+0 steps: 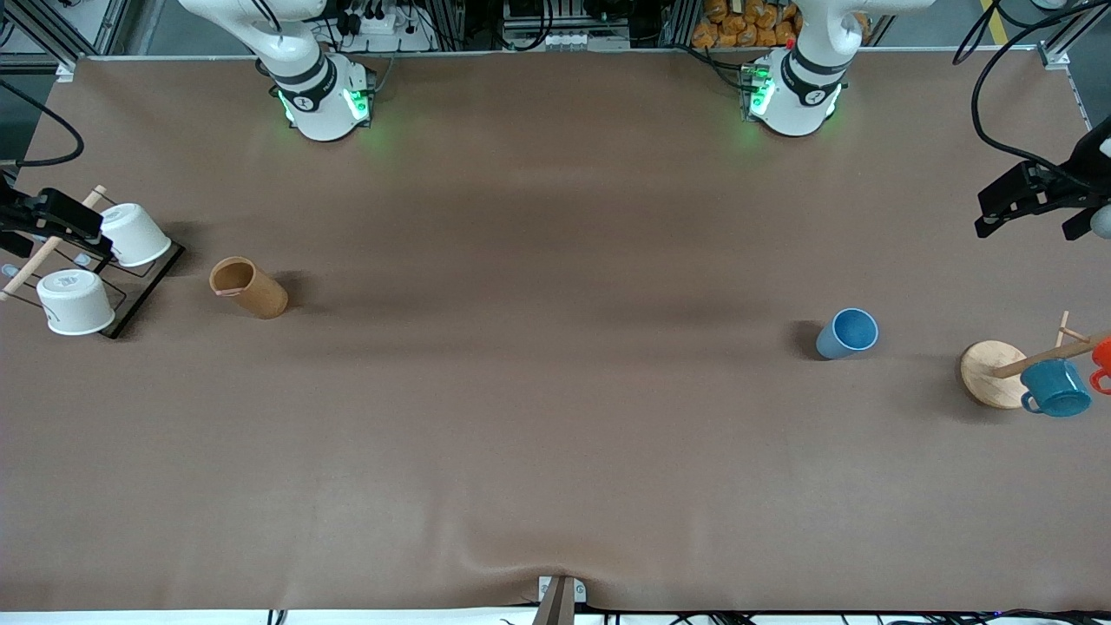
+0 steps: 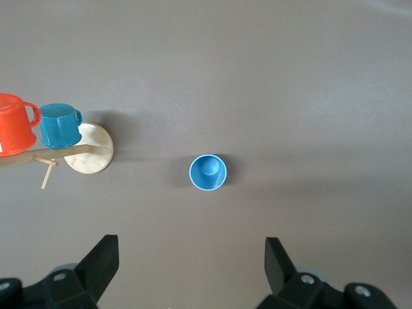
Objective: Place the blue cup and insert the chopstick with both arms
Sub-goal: 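Reach the right gripper toward the wooden cup while the left gripper reaches the blue cup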
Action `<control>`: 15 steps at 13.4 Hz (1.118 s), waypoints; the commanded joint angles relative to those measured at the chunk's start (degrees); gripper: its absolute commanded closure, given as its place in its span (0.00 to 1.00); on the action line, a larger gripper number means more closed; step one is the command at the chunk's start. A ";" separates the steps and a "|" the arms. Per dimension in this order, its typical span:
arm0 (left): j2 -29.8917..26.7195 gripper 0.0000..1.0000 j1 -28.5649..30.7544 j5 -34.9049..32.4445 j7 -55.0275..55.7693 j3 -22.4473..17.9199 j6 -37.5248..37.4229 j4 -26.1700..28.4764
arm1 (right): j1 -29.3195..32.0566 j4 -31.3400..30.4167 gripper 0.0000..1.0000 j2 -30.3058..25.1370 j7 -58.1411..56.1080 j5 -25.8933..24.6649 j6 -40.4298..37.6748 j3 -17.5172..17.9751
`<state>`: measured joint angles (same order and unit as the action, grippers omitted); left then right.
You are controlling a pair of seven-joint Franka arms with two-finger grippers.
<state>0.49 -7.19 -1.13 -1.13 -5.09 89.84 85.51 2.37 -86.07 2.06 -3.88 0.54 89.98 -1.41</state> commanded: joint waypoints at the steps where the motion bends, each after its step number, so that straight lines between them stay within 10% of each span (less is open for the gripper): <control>1: -0.58 0.00 -0.10 0.25 -0.98 -0.01 -0.90 -0.34 | 0.00 -0.15 0.00 -0.39 0.45 -0.80 -0.07 0.09; 9: -0.23 0.00 0.34 0.86 -0.37 -0.09 -0.90 1.58 | 0.00 -0.23 0.00 0.75 -0.25 -0.80 0.02 0.09; 15: -0.32 0.00 1.13 0.86 -0.10 -0.01 9.03 12.91 | -0.17 -4.27 0.00 4.09 -0.70 -0.89 2.12 0.18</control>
<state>1.19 -6.36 -1.09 -1.10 -5.20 95.86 94.67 2.34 -89.31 6.08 -4.11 0.53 90.77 -1.36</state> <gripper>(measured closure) 0.000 0.000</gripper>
